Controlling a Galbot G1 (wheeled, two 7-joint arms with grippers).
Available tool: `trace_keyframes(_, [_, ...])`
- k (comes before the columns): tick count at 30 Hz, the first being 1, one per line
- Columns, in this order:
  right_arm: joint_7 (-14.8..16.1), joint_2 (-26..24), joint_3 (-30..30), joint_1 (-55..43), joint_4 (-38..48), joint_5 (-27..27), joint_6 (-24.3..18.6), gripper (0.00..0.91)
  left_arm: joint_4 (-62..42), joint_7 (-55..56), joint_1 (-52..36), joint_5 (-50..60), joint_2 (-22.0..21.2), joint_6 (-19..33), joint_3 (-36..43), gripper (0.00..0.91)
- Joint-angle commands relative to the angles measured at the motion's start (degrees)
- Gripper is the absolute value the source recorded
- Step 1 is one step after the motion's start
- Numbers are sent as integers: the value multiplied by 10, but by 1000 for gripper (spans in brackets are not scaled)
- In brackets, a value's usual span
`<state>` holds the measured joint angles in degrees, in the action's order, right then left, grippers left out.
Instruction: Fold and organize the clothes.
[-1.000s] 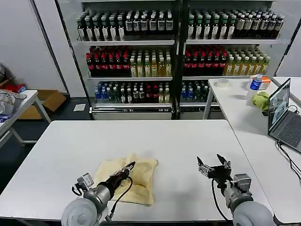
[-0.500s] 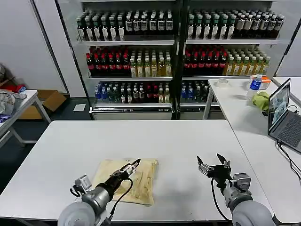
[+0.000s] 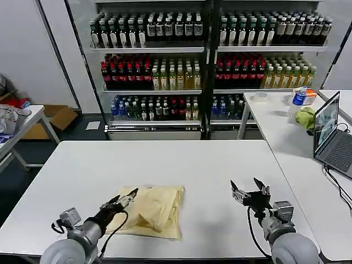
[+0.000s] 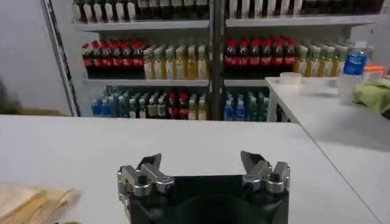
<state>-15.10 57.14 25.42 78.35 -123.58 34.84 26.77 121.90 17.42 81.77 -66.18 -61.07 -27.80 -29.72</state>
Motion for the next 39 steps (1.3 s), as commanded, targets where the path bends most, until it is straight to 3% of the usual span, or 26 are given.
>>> trace_keyframes(1, [1, -2, 0, 0, -1, 0, -1, 907, -86, -41, 10, 20, 5, -7, -39, 907])
trace_keyframes(7, [0, -3, -3, -4, -3, 1, 0, 907, -130, -56, -4, -1, -11, -7, -33, 907])
trace_keyframes(23, [-2, -2, 3, 0, -5, 1, 1, 907, -121, -76, -15, -52, -43, 1, -25, 907])
trace_keyframes(24, [-2, -2, 4, 1, -6, 1, 1, 907, -123, -77, -19, -52, -42, 2, -24, 836])
trace_keyframes(25, [-2, -2, 5, 2, -7, 1, 2, 907, -130, -76, -22, -51, -41, 5, -23, 101])
trace_keyframes(26, [-2, -2, 5, 3, -7, 1, 2, 907, -133, -76, -22, -52, -39, 8, -22, 20])
trace_keyframes(39, [-3, -2, 13, 5, -9, 1, 3, 907, -140, -93, -13, -86, -51, 23, -26, 10])
